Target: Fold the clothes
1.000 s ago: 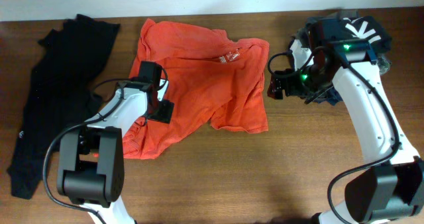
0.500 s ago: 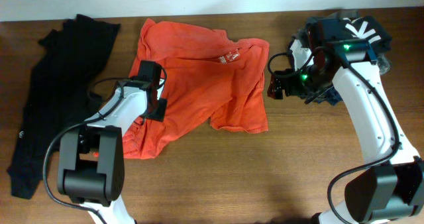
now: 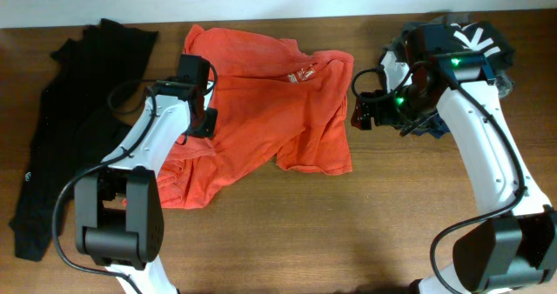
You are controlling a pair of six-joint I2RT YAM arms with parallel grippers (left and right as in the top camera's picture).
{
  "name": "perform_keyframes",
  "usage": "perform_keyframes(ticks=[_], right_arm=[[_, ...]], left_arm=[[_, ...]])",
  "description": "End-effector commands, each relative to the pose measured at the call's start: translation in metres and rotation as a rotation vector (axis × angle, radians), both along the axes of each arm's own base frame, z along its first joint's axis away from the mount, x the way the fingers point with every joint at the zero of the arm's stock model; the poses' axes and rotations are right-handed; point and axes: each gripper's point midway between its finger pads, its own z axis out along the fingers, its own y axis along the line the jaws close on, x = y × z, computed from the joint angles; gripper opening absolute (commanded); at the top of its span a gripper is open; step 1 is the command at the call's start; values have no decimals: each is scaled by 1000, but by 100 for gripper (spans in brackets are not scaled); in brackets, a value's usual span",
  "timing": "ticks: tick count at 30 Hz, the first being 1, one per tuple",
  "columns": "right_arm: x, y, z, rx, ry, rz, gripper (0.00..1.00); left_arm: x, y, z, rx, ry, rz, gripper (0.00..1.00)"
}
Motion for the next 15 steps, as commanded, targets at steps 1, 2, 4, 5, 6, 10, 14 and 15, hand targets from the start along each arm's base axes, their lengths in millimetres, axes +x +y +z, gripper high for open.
perform_keyframes(ticks=[1,2,4,5,6,10,14,15], right_arm=[[-2,3,4,4,-15,16,95],[-2,3,4,4,-15,16,95],[-2,3,4,4,-15,16,95],[-2,3,4,4,-15,16,95],[-2,3,4,4,-15,16,95],[-2,3,4,4,-15,16,95],[-2,3,4,4,-15,16,95],[-2,3,4,4,-15,16,95]], left_arm=[[-1,-1,-1,-19,14,2,24],[-3,-3,-2,-28,23,0,27],[-8,-9,-4,-64,48,-9,36],[-11,-12,-5,-80,62,-13,38],[-14,-14,-6,-96,77,-16,41],[-23,-21,-7,-133,117,-23,46],[-25,-26,-11,-151,129,-34,46],[-25,-26,-13,-150,134,-36,46]])
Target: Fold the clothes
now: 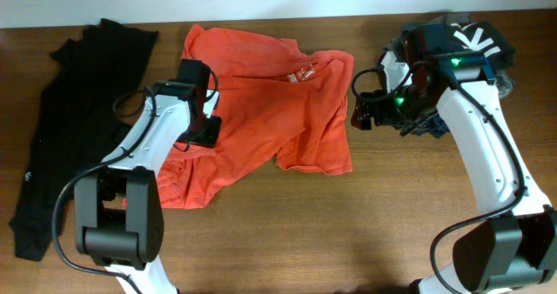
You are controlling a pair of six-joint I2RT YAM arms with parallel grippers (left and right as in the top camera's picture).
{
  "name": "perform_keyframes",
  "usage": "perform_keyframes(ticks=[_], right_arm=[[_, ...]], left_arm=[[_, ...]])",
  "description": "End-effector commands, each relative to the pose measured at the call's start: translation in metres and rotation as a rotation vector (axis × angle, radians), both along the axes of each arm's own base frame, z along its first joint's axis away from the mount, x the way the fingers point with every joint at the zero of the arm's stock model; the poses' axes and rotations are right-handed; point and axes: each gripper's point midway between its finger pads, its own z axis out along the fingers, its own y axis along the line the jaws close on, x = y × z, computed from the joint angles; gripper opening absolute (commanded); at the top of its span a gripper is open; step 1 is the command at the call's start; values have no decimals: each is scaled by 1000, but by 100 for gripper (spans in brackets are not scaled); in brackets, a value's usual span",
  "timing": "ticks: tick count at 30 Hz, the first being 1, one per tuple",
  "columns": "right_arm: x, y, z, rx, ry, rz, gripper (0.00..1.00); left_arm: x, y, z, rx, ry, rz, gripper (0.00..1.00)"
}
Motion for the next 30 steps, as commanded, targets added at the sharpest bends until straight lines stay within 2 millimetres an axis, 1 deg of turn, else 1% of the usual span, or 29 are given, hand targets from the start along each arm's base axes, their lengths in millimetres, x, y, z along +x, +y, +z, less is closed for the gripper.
perform_keyframes(ticks=[1,10,11,14,16,18,20,23,25,28,30], right_arm=[[-2,3,4,4,-15,16,95],[-2,3,4,4,-15,16,95],[-2,3,4,4,-15,16,95],[-2,3,4,4,-15,16,95],[-2,3,4,4,-15,16,95],[-2,3,4,4,-16,16,95],[-2,2,4,3,-15,16,95],[-2,2,4,1,-16,15,95],[-2,2,4,1,-16,15,95],[-2,2,4,1,-16,15,95],[-2,2,4,1,-15,15,95]], left_arm=[[1,-7,-9,-34,22,-8,46],[-3,-9,-34,-23,83,-12,43],[-4,-9,-35,-23,86,-12,40],[-3,-9,-37,-21,87,-12,35],[-1,-8,-37,-19,77,-12,34],[1,-8,-37,-16,71,-11,30],[2,-5,-36,-2,66,-10,22],[4,0,-33,28,60,-6,11],[6,1,-27,39,58,-4,2],[14,1,-11,45,43,-2,1],[23,2,4,52,22,4,1]])
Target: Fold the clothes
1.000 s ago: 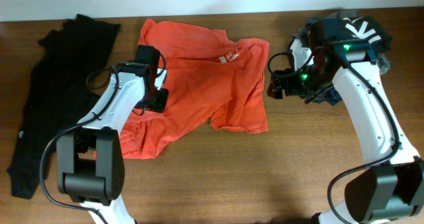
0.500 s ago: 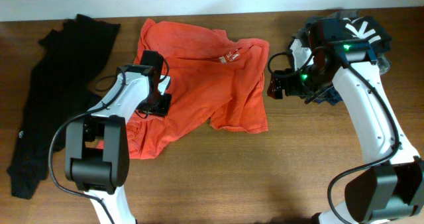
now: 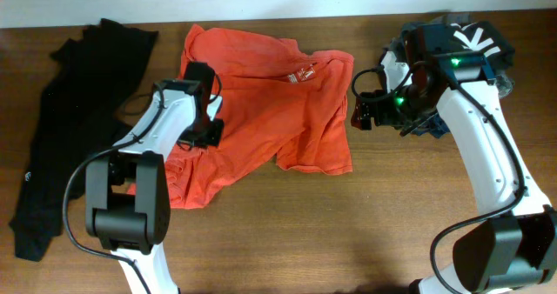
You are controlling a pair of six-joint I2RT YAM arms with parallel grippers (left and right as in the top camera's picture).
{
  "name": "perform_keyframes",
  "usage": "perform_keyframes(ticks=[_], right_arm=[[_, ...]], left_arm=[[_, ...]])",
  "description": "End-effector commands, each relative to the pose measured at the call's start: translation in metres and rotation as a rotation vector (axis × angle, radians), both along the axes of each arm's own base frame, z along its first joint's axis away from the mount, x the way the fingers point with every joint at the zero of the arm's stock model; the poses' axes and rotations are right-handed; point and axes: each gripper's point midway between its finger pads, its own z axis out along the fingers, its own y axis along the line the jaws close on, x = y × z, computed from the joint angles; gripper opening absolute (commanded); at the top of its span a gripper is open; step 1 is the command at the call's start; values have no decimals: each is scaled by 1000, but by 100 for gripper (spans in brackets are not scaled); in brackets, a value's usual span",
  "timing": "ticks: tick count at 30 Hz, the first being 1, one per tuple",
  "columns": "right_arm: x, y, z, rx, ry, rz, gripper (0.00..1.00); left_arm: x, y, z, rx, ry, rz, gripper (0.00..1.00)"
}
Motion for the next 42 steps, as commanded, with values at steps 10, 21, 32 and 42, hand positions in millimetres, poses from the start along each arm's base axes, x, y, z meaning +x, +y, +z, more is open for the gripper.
perform_keyframes(ticks=[10,21,32,42], right_arm=[[-2,2,4,1,-16,15,95],[0,2,4,1,-25,18,95],[2,2,5,2,-33,18,96],[-16,2,8,6,21,15,91]], left_arm=[[87,50,129,237,-360,141,1],[120,183,172,385,-597,440,1],[116,230,188,363,-647,532,99],[56,87,198,-60,-383,263,99]])
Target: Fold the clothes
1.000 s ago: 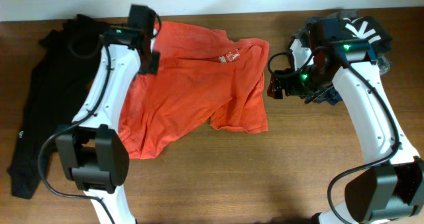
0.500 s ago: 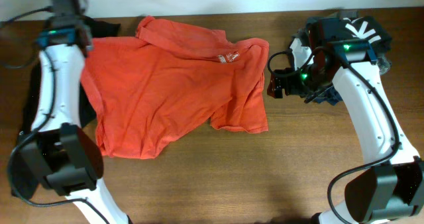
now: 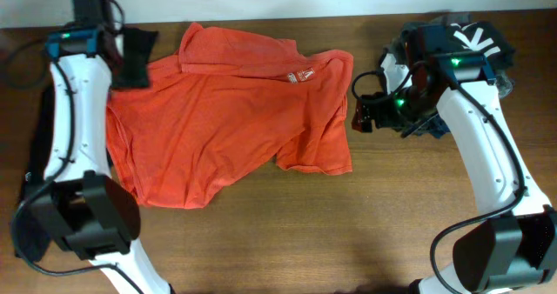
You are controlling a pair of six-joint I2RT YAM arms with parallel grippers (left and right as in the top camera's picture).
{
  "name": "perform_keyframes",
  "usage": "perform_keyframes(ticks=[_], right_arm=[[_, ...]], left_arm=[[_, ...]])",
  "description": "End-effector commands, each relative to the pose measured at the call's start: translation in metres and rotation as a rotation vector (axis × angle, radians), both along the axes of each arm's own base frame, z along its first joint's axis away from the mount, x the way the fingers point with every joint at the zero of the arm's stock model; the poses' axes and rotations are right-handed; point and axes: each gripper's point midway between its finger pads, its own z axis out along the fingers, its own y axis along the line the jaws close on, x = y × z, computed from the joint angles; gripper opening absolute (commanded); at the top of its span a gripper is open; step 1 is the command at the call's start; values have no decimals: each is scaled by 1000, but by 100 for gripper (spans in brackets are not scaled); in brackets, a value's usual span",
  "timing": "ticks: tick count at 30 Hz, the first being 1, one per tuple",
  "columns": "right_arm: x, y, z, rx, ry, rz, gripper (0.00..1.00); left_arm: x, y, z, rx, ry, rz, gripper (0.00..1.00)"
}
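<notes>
An orange shirt (image 3: 235, 111) lies spread across the middle of the table, its left part pulled out flat toward the left. At the far left, my left gripper (image 3: 132, 61) sits on the shirt's upper left edge and appears shut on it. My right gripper (image 3: 359, 113) stands at the shirt's right edge, by the upper right corner; the overhead view does not show whether its jaws are open or shut. A black garment (image 3: 35, 168) lies along the table's left side, partly covered by my left arm.
A pile of dark clothes with a white print (image 3: 466, 40) rests at the back right, behind my right arm. The table's back edge meets a white wall. Bare wood (image 3: 348, 233) runs along the front.
My left gripper went from the crumpled left side of the orange shirt to the far back left. The shirt's bunched left part is now spread out flat leftward. My right arm stayed put.
My left gripper first hovered over the shirt's folded-over left side, then sat lower on that bunched cloth for two moments. Now it is at the back left and that side lies opened out. My right gripper stayed at the shirt's right edge throughout.
</notes>
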Motion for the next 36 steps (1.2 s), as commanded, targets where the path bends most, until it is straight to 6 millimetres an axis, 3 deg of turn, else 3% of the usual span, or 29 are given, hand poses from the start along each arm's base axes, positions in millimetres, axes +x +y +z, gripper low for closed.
perform_keyframes(ticks=[1,5,10,15,22,30,36], right_arm=[[-10,2,12,10,-14,10,90],[-27,1,29,10,-25,10,90],[-50,-1,56,19,-64,-15,90],[-71,-3,65,18,-41,-39,91],[-84,-4,49,10,35,-39,91],[-93,0,-12,28,139,-58,91],[-94,7,-43,75,153,-69,91]], left_arm=[[-16,-55,46,-139,-72,-118,99],[-49,-67,75,-65,-72,-98,99],[-81,-78,110,-122,-152,12,99],[-111,-76,110,-158,-96,101,99],[-140,-72,68,-158,72,260,99],[-150,-68,-12,-128,200,349,99],[-175,-68,-67,-106,313,358,99]])
